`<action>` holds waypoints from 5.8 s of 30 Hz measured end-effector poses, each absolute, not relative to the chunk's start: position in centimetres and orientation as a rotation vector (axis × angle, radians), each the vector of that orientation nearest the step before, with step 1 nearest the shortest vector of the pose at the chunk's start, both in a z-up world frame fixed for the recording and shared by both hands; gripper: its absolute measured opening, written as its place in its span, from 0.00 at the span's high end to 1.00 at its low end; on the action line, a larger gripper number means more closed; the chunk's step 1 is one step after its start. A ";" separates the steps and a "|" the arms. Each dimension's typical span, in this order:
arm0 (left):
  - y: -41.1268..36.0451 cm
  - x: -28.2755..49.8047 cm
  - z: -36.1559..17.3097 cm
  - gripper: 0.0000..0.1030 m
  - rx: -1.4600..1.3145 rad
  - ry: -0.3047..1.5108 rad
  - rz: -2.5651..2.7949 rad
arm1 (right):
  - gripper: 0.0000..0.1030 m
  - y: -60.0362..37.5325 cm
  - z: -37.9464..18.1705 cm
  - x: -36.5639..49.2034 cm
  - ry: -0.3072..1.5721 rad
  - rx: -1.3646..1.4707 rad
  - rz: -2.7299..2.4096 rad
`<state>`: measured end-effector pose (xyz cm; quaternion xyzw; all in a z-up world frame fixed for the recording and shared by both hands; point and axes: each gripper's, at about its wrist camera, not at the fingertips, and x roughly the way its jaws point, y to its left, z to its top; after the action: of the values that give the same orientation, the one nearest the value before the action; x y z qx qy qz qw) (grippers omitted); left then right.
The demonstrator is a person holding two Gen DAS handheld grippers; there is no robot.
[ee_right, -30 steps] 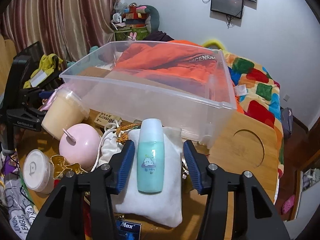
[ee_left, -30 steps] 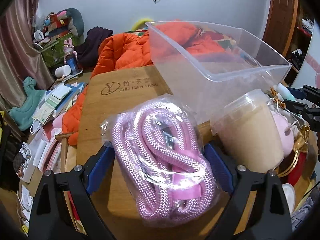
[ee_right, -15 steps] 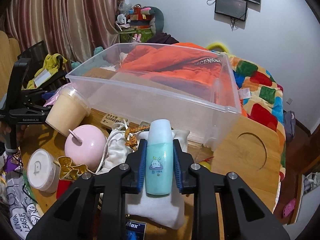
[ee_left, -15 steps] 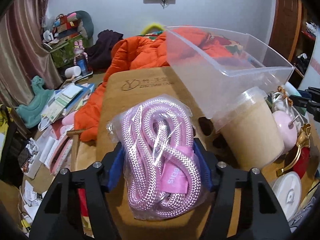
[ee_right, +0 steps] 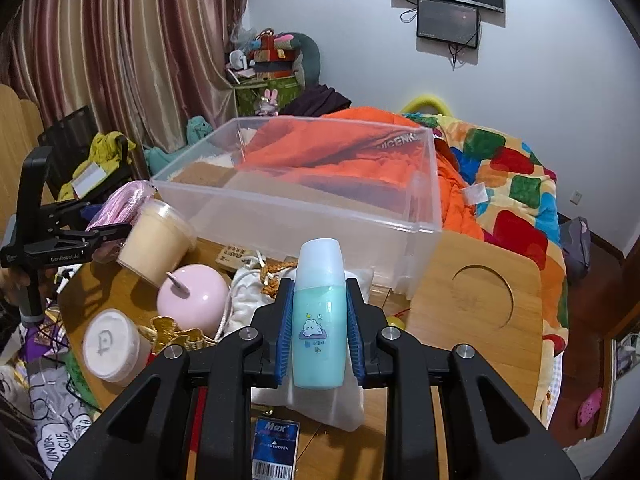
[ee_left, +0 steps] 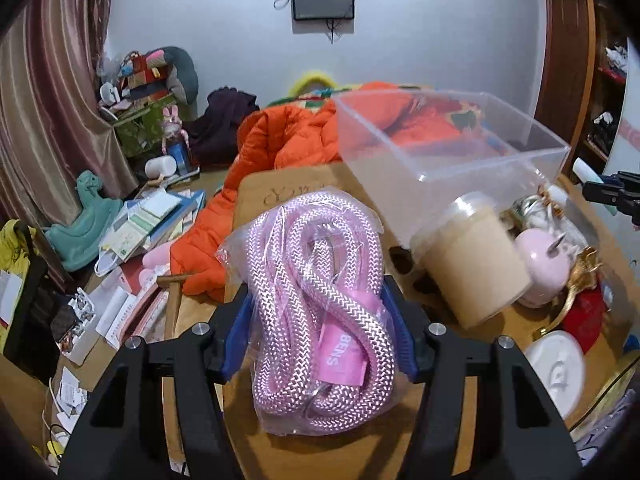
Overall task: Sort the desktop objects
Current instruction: 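Grasp the bagged pink rope with the left tool while the right grasps the mint-green bottle, then carry both items over the clear box and release them inside, then withdraw both tools from the box toward the remaining table items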
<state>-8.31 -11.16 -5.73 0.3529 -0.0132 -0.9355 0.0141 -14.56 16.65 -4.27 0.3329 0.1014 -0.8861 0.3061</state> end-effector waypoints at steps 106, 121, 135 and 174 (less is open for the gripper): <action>-1.7 -22.0 0.5 0.28 1.282 -0.447 -3.027 | 0.41 9.1 -1.5 -25.6 0.651 0.980 -2.338; -1.1 -14.5 4.4 0.11 1.040 -0.512 -3.064 | 0.20 11.5 2.9 -17.2 0.670 0.770 -2.440; -1.0 -9.3 4.8 0.09 0.931 -0.448 -3.084 | 0.18 14.8 3.8 -11.7 0.562 0.700 -2.511; -0.2 -6.1 -2.1 0.07 0.884 -0.180 -3.044 | 0.04 15.5 -2.7 -6.0 0.410 0.546 -2.653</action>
<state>-6.11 -0.17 -2.11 0.2785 -0.0566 -0.9586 -0.0166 -5.99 15.46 -2.69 0.1954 0.1466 -0.9490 0.1995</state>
